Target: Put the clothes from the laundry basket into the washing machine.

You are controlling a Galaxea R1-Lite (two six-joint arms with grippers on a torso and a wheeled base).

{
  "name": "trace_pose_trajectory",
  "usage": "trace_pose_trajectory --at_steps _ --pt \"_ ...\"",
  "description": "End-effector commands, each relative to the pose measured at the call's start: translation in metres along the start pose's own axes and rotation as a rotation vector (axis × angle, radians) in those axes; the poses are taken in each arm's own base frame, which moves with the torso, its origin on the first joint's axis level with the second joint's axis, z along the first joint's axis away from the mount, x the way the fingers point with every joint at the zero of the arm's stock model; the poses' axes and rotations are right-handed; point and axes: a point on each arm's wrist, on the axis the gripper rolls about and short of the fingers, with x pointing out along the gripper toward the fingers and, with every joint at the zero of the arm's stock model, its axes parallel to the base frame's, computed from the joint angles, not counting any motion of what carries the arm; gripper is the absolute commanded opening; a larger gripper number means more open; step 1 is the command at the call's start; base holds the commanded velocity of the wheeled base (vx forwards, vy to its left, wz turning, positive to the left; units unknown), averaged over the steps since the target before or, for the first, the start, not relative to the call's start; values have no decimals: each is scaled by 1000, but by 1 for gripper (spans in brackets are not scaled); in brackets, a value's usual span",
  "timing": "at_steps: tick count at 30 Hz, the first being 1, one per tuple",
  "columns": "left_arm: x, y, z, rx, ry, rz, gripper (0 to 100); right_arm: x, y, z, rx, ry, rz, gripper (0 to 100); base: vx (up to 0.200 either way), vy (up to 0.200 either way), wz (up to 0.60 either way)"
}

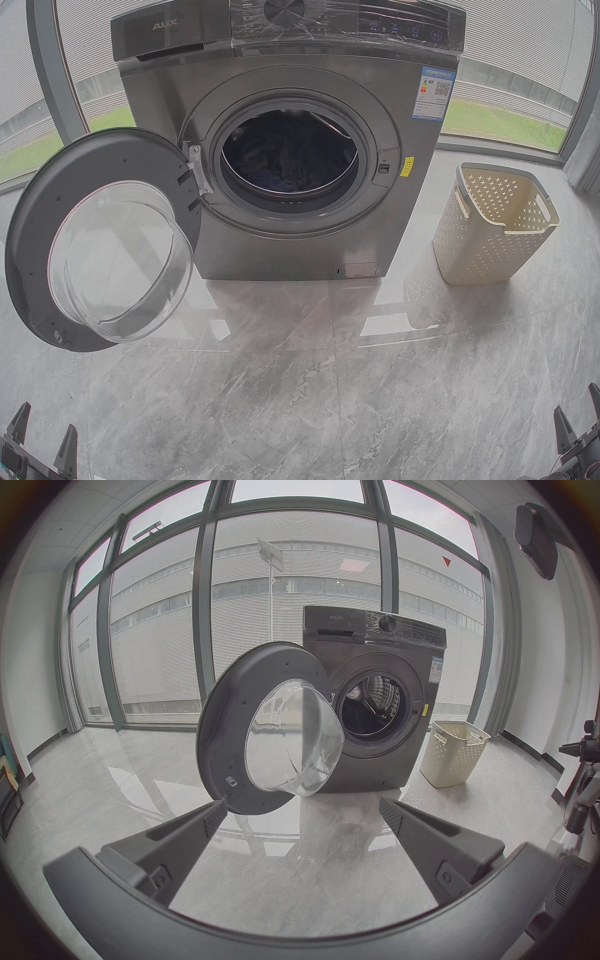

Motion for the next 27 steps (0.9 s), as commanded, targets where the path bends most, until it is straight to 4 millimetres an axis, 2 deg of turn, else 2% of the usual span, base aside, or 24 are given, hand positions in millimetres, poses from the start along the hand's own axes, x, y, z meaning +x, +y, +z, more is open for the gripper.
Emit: trace_pose_trajectory --at_steps 1,4,10,21,27 --pt "0 0 -5 0 6 1 100 1 0 -5 0 6 1 100 0 0 0" --pt "0 0 -5 1 6 1 100 1 0 -5 0 8 -2 100 0 0 0" --pt "0 0 -5 0 4 -3 100 1 0 -5 1 8 -4 100 0 0 600" --pt "0 0 -5 -5 6 -3 100 1 0 -5 1 8 -2 100 0 0 0" --pt "0 0 -5 -6 6 -3 100 1 0 -5 0 6 -1 100 0 200 0"
